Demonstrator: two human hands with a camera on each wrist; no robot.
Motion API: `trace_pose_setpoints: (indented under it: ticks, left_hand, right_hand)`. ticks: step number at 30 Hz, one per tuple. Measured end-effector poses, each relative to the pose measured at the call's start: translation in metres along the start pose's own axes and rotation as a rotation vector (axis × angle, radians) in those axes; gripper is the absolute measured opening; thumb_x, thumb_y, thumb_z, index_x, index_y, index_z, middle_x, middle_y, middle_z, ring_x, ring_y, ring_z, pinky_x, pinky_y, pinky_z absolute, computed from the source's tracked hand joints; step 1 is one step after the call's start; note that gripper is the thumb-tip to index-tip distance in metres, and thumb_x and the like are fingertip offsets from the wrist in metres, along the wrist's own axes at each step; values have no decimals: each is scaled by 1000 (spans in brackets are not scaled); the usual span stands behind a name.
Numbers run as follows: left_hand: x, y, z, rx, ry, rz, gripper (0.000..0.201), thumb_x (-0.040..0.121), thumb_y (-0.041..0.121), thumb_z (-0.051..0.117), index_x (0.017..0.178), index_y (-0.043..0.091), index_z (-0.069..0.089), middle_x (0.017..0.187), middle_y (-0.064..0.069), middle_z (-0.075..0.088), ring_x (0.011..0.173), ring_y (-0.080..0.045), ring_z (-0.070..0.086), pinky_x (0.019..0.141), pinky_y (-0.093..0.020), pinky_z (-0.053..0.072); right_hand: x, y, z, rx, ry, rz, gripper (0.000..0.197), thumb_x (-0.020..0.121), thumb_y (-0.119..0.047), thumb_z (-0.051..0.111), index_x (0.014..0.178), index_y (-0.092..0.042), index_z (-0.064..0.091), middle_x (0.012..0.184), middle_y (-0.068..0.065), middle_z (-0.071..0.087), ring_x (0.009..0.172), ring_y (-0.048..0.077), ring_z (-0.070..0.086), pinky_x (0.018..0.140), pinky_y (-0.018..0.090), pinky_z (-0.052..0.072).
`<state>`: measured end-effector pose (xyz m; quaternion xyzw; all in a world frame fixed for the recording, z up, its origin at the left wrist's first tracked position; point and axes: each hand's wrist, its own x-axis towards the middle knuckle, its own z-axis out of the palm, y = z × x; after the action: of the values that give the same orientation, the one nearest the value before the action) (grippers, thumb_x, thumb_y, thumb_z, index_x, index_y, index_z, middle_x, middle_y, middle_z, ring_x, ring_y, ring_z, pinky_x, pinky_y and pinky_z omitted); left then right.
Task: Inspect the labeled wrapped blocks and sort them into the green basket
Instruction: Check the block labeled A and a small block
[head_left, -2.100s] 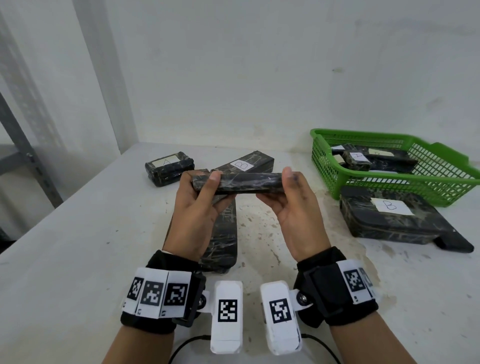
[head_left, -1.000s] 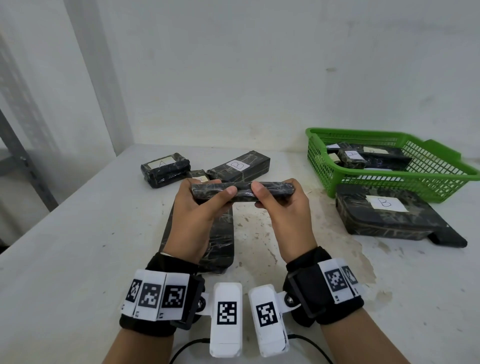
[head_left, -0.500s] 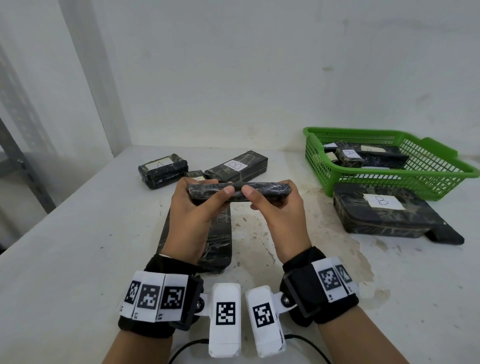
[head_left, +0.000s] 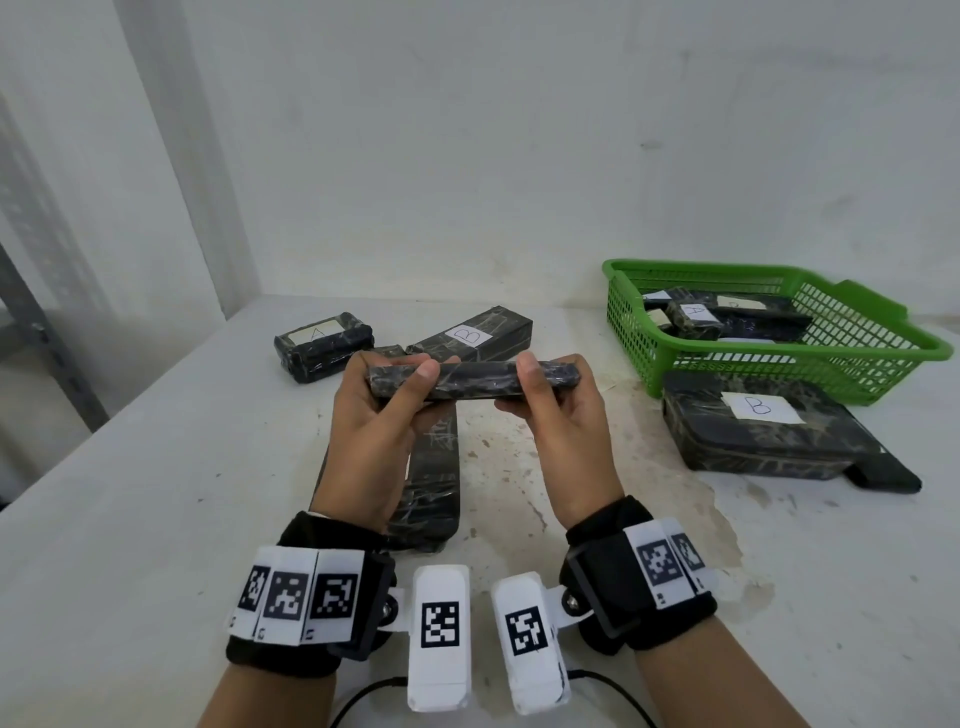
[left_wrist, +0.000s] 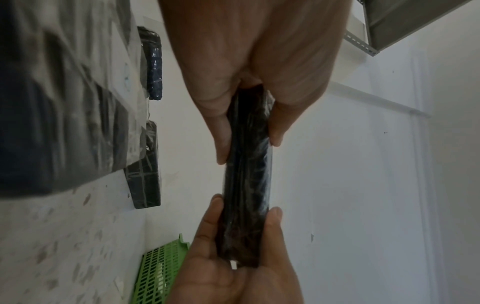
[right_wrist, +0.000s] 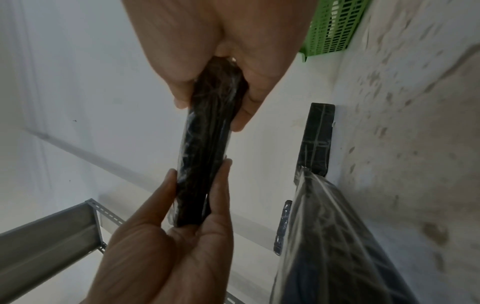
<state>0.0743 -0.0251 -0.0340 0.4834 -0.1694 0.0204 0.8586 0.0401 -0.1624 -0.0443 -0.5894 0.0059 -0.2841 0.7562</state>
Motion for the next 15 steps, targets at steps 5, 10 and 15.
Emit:
trace_pose_setpoints:
  ticks: [5, 10, 15]
  left_hand:
    - [0, -1, -2, -100, -84, 21, 16, 82, 5, 58, 83, 12, 43, 98, -10, 66, 114, -32, 65, 93, -45, 56]
    - [3, 1, -6, -162, -101, 39, 22, 79, -3, 53, 82, 13, 38, 101, -11, 62, 118, -36, 62, 91, -48, 54]
    - [7, 2, -11, -292, -42, 14, 14, 82, 2, 54, 85, 12, 44, 101, -11, 60, 109, -38, 66, 74, -38, 59]
  right_hand:
    - [4, -1, -5, 70, -52, -25, 26, 89, -30, 62, 86, -11, 45, 91, 11, 64, 94, 20, 66, 88, 31, 55]
    - [6, -7, -8, 160, -125, 3, 9, 85, -21, 67, 79, -23, 61, 100, 9, 65, 97, 22, 63, 84, 33, 55]
    - [3, -19, -11, 162, -185, 43, 21, 89, -36, 56, 106, -24, 59, 103, 3, 63, 69, 24, 66, 52, 27, 53]
